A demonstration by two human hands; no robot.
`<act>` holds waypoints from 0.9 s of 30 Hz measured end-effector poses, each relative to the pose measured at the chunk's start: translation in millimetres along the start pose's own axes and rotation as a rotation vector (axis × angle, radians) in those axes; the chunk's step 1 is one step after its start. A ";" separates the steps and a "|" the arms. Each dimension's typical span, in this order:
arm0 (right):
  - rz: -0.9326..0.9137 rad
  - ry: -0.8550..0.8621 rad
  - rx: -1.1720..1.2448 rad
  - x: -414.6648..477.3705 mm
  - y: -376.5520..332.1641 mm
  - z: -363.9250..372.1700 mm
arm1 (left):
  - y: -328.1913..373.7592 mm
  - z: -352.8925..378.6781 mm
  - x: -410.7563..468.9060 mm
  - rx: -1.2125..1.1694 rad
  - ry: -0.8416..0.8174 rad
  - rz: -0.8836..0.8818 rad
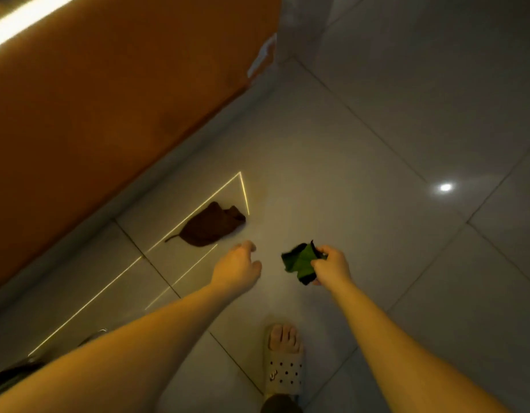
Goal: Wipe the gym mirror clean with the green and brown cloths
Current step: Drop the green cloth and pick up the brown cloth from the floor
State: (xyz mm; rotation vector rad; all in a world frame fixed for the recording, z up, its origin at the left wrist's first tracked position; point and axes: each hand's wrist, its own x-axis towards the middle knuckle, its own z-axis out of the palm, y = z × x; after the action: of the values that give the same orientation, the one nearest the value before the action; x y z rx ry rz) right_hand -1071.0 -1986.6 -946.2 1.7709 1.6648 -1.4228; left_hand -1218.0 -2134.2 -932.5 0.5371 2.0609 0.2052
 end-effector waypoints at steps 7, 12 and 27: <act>0.070 0.153 -0.217 73.0 30.9 22.5 | -42.6 12.3 121.6 0.309 0.313 0.024; -0.179 0.003 -0.233 58.7 31.2 50.7 | -61.9 25.6 144.1 0.388 0.222 -0.052; -0.501 -0.128 0.053 -161.7 -64.1 -39.6 | 69.8 -62.0 -155.3 -0.110 0.414 0.428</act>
State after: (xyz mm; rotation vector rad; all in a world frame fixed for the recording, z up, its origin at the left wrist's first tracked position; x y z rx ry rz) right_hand -1082.1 -2029.5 -773.4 1.3002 2.1088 -1.7511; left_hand -1181.7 -2138.2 -755.0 0.9248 2.2880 0.7292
